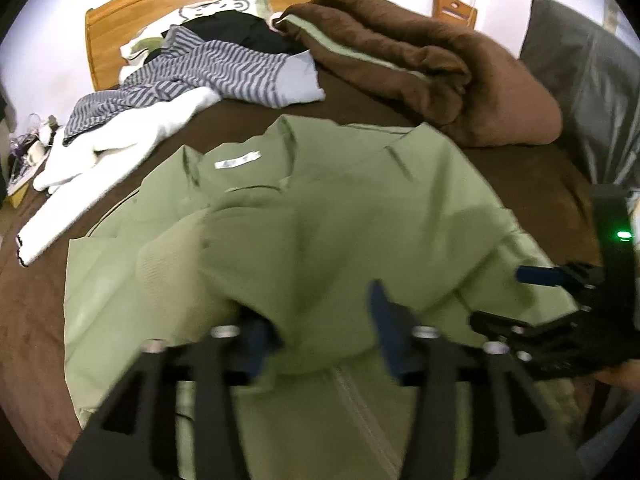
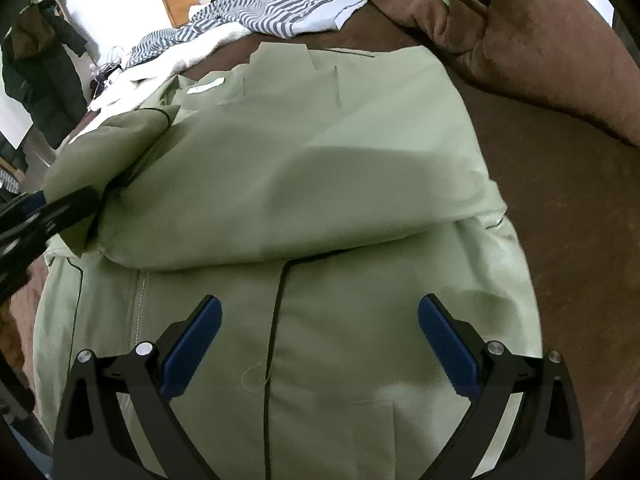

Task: Fold large clothes

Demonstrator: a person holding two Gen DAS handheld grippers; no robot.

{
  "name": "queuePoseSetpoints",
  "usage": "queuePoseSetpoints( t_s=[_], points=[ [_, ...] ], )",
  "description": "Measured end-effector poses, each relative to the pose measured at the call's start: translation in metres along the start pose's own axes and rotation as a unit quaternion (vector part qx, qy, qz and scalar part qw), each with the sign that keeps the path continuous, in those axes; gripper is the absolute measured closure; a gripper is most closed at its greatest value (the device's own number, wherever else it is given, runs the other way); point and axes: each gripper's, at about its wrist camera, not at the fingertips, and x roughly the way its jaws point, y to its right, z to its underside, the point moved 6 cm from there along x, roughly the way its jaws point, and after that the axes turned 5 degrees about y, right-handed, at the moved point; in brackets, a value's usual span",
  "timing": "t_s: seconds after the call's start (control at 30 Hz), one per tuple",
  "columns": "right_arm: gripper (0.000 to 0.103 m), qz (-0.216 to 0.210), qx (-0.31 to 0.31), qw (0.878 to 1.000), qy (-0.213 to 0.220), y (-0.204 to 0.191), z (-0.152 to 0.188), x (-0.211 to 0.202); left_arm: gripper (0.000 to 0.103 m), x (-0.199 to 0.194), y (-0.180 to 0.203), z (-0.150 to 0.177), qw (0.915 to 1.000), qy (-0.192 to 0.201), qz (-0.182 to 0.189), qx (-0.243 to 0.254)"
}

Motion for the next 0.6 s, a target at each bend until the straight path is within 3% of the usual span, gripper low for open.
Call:
queuePoseSetpoints(
  t_s=[0.23, 0.3, 0.43, 0.6],
  points=[
    [0.006, -0.001, -0.022, 1.0, 0.013, -0.003, -0.009, -0.014, 0.037, -0.039, -0.01, 0.015, 0.9996, 0.0, 0.015, -0.025],
    [0.006, -0.007, -0.037, 0.999, 0.016, -0.011, -0.014, -0.019, 0.029, -0.049, -0.022, 0.019, 0.9997, -0.002, -0.002, -0.024],
    [0.006, -0.029, -0.097, 0.994, 0.041, -0.042, -0.028, -0.028, 0.029, -0.048, -0.06, 0.029, 0.9985, -0.012, -0.039, -0.036],
    [0.006, -0.061, -0.191, 0.978, 0.066, -0.1, -0.043, -0.031, 0.028, -0.025, -0.101, 0.04, 0.9961, -0.028, -0.068, -0.049]
  ],
)
